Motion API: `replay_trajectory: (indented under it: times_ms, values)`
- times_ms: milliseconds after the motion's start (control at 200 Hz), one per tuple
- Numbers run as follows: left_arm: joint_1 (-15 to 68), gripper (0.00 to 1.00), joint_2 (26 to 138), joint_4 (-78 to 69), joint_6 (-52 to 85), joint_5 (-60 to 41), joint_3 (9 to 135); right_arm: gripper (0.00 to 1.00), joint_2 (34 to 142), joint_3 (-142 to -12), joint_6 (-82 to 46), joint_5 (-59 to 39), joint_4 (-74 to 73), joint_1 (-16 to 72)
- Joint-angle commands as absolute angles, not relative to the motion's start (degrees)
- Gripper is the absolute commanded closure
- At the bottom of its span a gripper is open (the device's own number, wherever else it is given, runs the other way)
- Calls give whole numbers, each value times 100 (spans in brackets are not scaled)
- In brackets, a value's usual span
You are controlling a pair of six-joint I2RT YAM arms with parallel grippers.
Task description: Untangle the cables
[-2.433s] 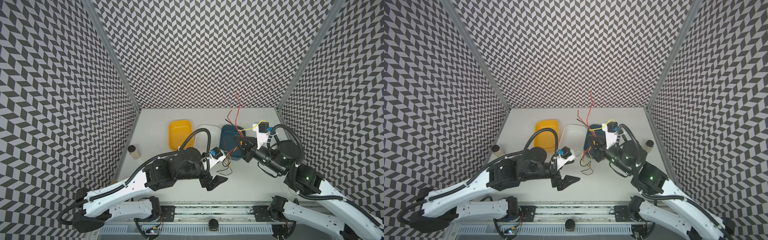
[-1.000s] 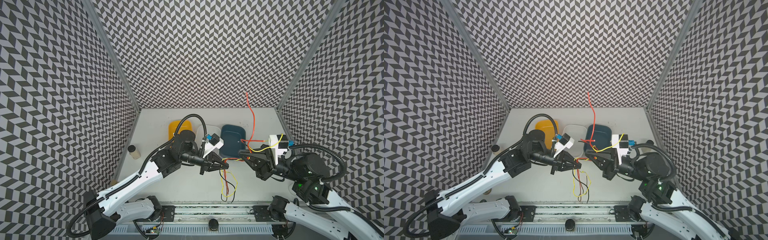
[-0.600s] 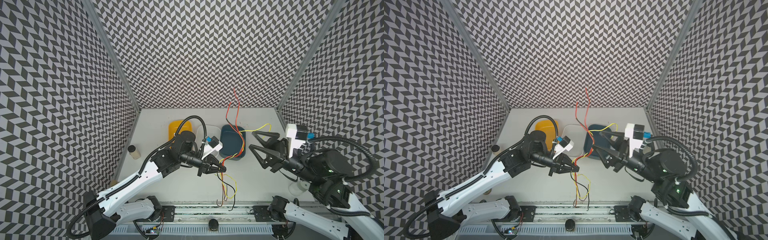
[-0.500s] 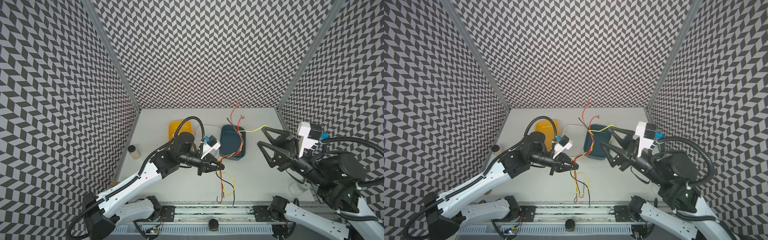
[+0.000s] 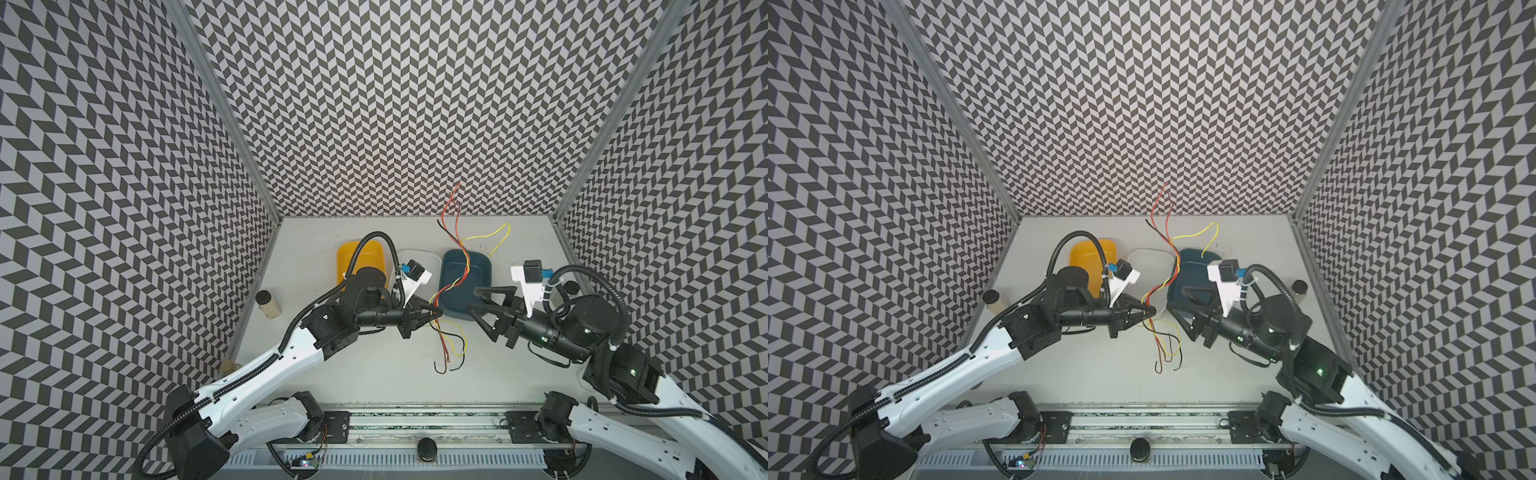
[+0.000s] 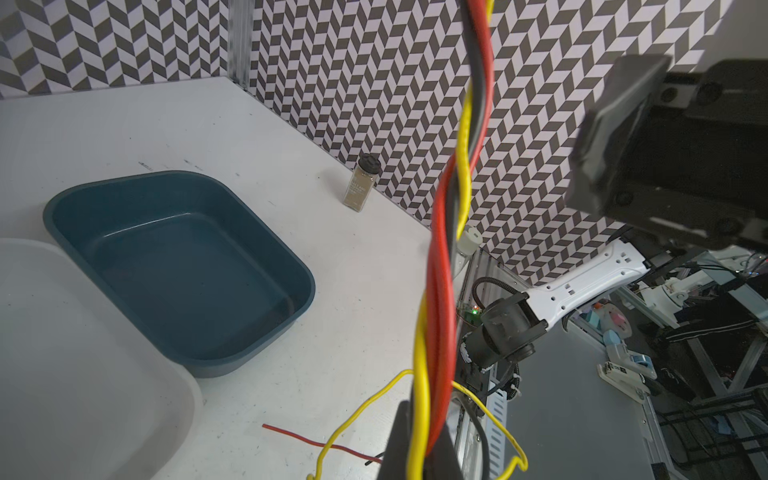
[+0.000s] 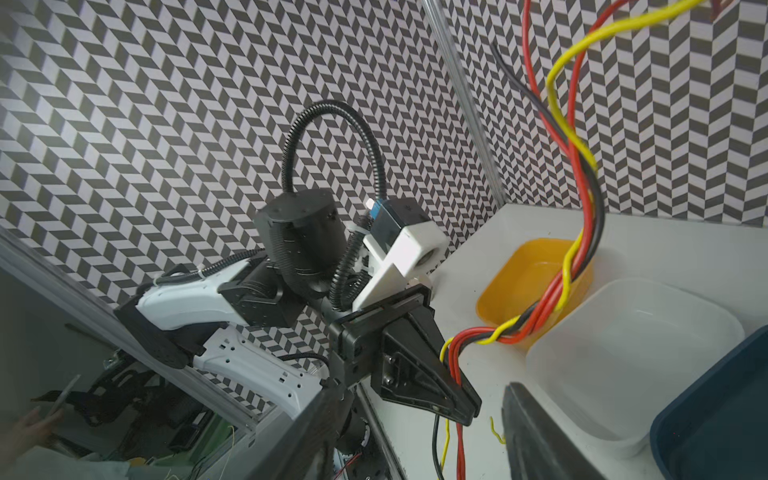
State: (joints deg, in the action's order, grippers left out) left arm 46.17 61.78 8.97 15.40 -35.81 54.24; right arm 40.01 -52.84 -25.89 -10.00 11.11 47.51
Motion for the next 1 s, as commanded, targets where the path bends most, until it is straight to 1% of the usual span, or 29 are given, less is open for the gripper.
replay_trajectory:
  times_ms: [0, 230, 305, 371, 451, 521, 616, 696, 786, 901, 996]
  values:
    - [4785, 100, 6121, 762, 1447, -3342, 5429, 42, 4273, -5332, -2760, -1149, 616, 4755]
    - [4821, 100, 6038, 760, 1397, -3439, 5387, 43, 4730, -5339, -2845, -681, 492, 4755]
    - [4851, 100, 6030, 765, 1373, -3480, 5377, 50, 4829, -5333, -2881, -732, 336, 4750]
    - [4869, 100, 5967, 797, 1341, -3387, 5374, 50, 4927, -5401, -2914, -815, 369, 4755]
    - [4869, 100, 5752, 814, 1280, -3129, 5306, 46, 4878, -5425, -2913, -965, 473, 4755]
    - [4871, 100, 5531, 863, 1225, -2800, 5235, 36, 4656, -5298, -2982, -961, 485, 4755]
    - [4869, 100, 5428, 1030, 1169, -2416, 5241, 31, 4313, -5044, -3060, -797, 310, 4755]
    - [4860, 100, 5503, 1137, 1169, -2284, 5298, 30, 4163, -5060, -3062, -810, 420, 4755]
    - [4853, 100, 5622, 1270, 1195, -2183, 5408, 29, 4122, -5132, -3107, -1131, 499, 4762]
    - [4852, 100, 5596, 1251, 1213, -2258, 5408, 29, 4072, -5083, -3266, -1234, 690, 4764]
    - [4852, 100, 5520, 1117, 1253, -2483, 5332, 27, 3976, -4712, -3410, -1330, 228, 4761]
